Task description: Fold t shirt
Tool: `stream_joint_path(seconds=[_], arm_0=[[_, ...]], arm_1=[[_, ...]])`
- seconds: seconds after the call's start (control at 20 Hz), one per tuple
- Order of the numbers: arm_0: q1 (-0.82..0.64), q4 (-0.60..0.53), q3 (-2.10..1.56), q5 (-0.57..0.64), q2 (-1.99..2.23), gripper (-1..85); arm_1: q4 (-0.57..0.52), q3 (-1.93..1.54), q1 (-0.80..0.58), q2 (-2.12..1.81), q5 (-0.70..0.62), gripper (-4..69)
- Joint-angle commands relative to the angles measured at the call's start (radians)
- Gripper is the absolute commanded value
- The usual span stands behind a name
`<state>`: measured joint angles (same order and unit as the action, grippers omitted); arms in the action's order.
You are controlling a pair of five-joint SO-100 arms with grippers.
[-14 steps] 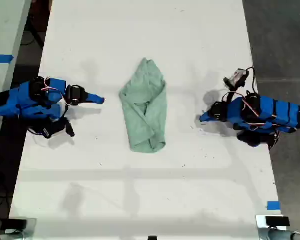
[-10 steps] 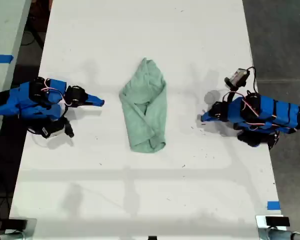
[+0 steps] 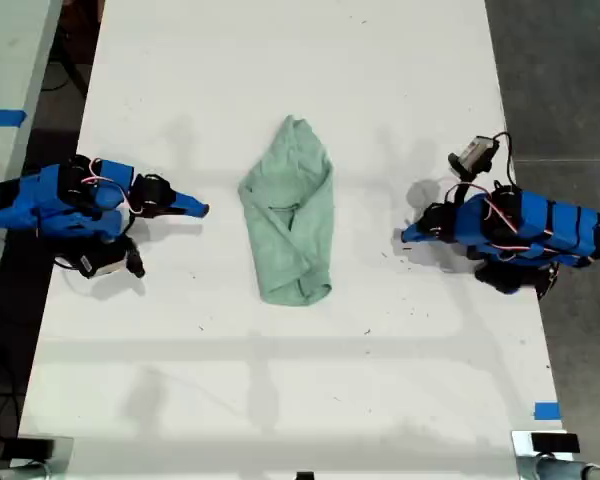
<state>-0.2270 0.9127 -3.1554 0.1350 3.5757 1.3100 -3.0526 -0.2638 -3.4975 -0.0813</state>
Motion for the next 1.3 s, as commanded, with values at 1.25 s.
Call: stream_joint_path(seconds=[1.25], arm_0=[[0.339, 0.336, 1.99, -0.143, -2.51, -0.2]], arm_1=[[-0.124, 1.756, 0.344, 2.169, -0.118, 0.6]])
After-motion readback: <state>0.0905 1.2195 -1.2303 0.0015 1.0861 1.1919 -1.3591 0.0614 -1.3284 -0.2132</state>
